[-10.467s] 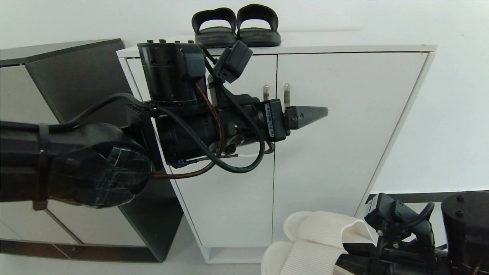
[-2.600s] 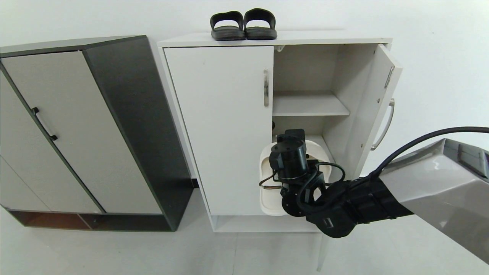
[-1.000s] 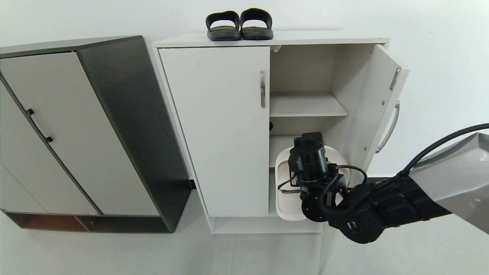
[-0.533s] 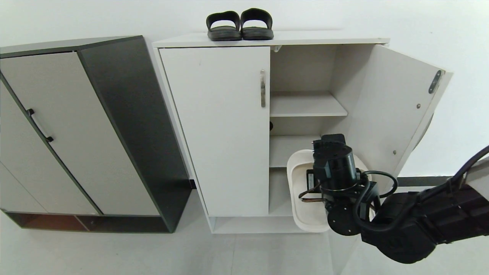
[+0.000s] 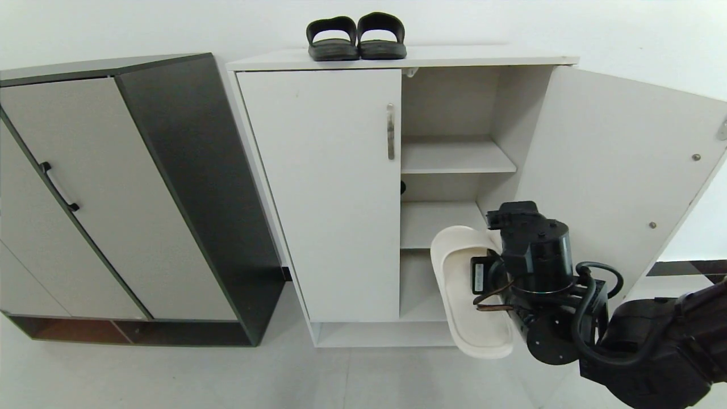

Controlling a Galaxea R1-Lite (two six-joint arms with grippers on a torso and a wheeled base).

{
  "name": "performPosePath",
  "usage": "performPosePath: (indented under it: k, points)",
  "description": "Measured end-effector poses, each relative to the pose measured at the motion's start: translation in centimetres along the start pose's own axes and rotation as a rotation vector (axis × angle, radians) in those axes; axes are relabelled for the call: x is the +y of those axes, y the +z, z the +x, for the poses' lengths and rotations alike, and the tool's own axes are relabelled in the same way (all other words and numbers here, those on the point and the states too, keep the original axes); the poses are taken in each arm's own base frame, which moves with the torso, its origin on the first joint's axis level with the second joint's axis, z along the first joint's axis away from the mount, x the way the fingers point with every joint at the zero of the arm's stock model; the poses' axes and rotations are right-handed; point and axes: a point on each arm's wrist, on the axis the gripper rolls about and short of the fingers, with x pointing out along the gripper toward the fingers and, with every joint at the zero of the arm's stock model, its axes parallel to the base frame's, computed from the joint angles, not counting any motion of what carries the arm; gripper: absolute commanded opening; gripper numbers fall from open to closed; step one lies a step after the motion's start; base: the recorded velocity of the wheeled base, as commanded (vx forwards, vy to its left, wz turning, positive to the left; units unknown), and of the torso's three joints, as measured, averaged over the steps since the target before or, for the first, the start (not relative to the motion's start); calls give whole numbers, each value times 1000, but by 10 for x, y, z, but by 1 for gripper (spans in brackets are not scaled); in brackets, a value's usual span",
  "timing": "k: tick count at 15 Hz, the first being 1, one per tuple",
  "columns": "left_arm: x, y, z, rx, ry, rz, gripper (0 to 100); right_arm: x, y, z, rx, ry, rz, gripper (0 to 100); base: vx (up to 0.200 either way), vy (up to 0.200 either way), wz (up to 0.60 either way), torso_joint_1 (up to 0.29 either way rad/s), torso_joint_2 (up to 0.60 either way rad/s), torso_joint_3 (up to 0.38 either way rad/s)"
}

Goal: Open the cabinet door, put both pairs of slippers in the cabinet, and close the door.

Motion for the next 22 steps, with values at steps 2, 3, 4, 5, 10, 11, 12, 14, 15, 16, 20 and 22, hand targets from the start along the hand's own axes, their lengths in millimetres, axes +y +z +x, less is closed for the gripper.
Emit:
performPosePath:
  k: [2, 3, 4, 5, 10, 11, 12, 14, 15, 16, 20, 22]
  points:
    - [0, 0, 0, 0, 0, 0, 0, 7, 1, -2, 5, 92, 4, 0, 0, 0, 0, 0, 0, 0]
    - [0, 0, 0, 0, 0, -1, 0, 10, 2, -1, 2, 112, 7, 0, 0, 0, 0, 0, 0, 0]
    - [0, 0, 0, 0, 0, -1, 0, 14, 3, 2, -6, 126, 17, 0, 0, 0, 0, 0, 0, 0]
    - [0, 0, 0, 0, 0, -1, 0, 19, 4, 5, -17, 132, 28, 0, 0, 0, 0, 0, 0, 0]
    - [0, 0, 0, 0, 0, -1, 0, 27, -4, 14, -8, 120, 19, 0, 0, -160, 0, 0, -2, 5]
    - [0, 0, 0, 1, -1, -1, 0, 27, -5, 15, -7, 112, 16, 0, 0, -200, 0, 7, 2, -7]
    - [0, 0, 0, 0, 2, -1, 0, 28, -6, 15, -7, 102, 15, 0, 0, -200, 0, 2, 2, 2]
    - [0, 0, 0, 0, 0, -1, 0, 28, -7, 17, -5, 91, 14, 0, 0, -200, 0, 0, 7, 0]
    - [0, 0, 0, 0, 0, -1, 0, 29, -9, 16, -2, 94, 11, 0, 0, 0, 0, 0, 0, 0]
    - [0, 0, 0, 0, 0, -1, 0, 30, -10, 17, 0, 95, 9, 0, 0, 0, 0, 0, 0, 0]
    - [0, 0, 0, 0, 0, -3, 0, 34, -17, 21, -10, 58, 9, 0, 0, 0, 0, 0, 0, 0]
    - [0, 0, 0, 0, 0, -3, 0, 34, -23, 27, -4, 37, 7, 0, 0, 0, 0, 0, 0, 0]
